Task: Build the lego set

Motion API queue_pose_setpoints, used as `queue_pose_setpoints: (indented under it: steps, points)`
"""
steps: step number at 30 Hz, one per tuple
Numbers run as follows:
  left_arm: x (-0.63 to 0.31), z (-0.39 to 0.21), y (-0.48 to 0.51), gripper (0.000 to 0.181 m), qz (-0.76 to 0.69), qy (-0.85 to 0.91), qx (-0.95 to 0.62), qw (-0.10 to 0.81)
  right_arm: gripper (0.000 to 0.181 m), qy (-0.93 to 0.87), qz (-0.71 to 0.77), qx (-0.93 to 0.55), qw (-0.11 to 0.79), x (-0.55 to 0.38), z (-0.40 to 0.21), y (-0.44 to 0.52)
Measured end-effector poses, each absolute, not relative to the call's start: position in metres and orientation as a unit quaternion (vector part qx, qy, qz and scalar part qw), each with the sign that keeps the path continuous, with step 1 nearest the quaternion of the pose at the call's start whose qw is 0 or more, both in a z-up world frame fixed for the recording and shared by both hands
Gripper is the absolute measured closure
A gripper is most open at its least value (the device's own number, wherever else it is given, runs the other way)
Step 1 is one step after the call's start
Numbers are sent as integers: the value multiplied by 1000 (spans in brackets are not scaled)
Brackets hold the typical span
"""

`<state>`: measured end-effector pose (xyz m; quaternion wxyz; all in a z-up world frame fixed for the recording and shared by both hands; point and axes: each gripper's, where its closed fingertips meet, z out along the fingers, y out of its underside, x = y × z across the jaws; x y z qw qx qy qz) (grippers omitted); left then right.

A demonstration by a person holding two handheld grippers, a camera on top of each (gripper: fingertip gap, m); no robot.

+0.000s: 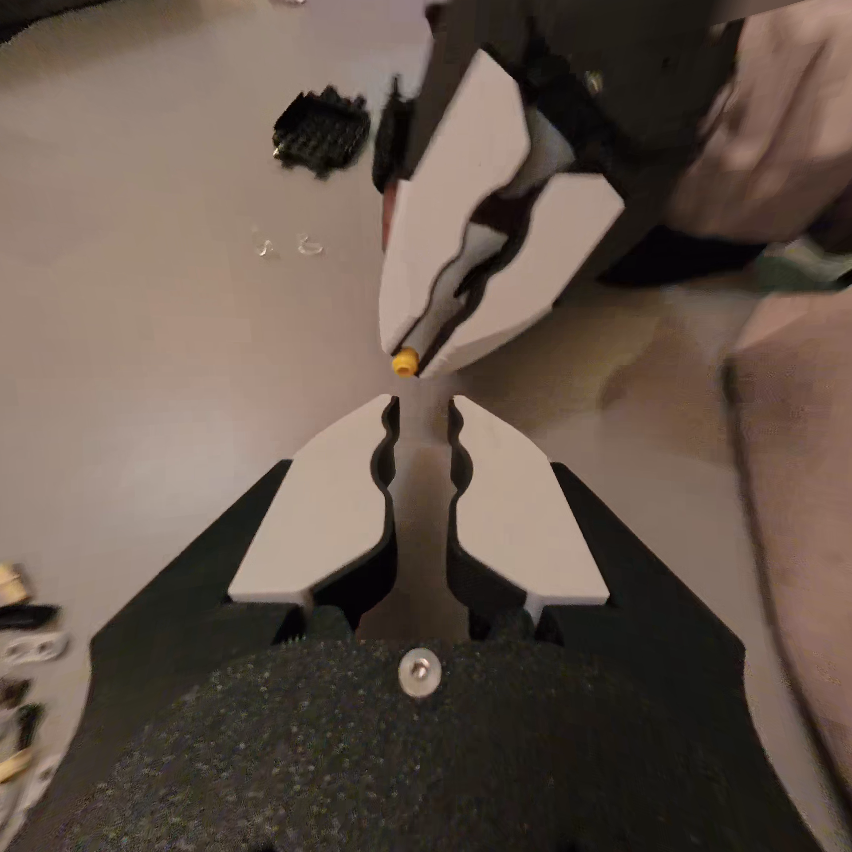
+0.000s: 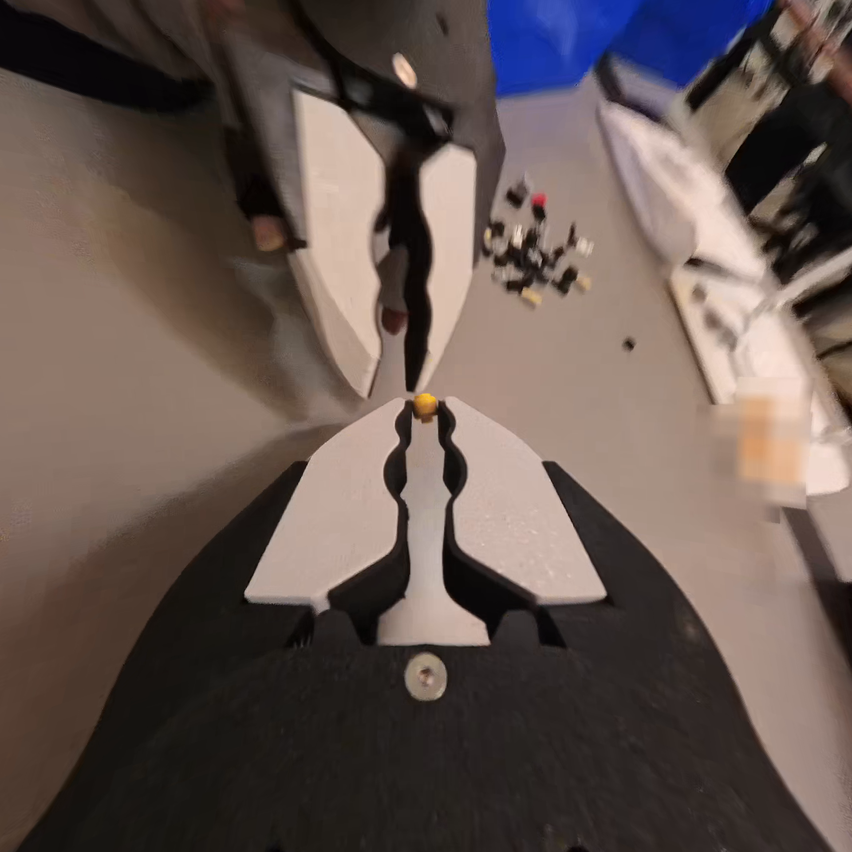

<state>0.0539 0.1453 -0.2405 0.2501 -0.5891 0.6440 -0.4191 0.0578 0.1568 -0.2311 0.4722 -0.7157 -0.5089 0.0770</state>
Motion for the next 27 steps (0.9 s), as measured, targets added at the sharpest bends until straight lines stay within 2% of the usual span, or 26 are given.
queue_pose_setpoints:
  steps: [4,9,14,22,27]
  points:
    - [56,-208,143,163,-556,549,-594,191,171,-537,20,-655,532,56,-204,149]
    - [59,-182,136,163,-649,465,-588,134,171,-551,-83,-602,572,57,-186,147]
    - [61,-173,141,172,-668,428,-593,142,171,-559,-139,-563,593,53,-176,146]
    - [60,-168,135,170,-669,440,-581,147,171,-552,-179,-529,619,51,-165,145]
    - [59,-162,134,172,-655,464,-563,196,171,-543,-167,-529,631,51,-159,145]
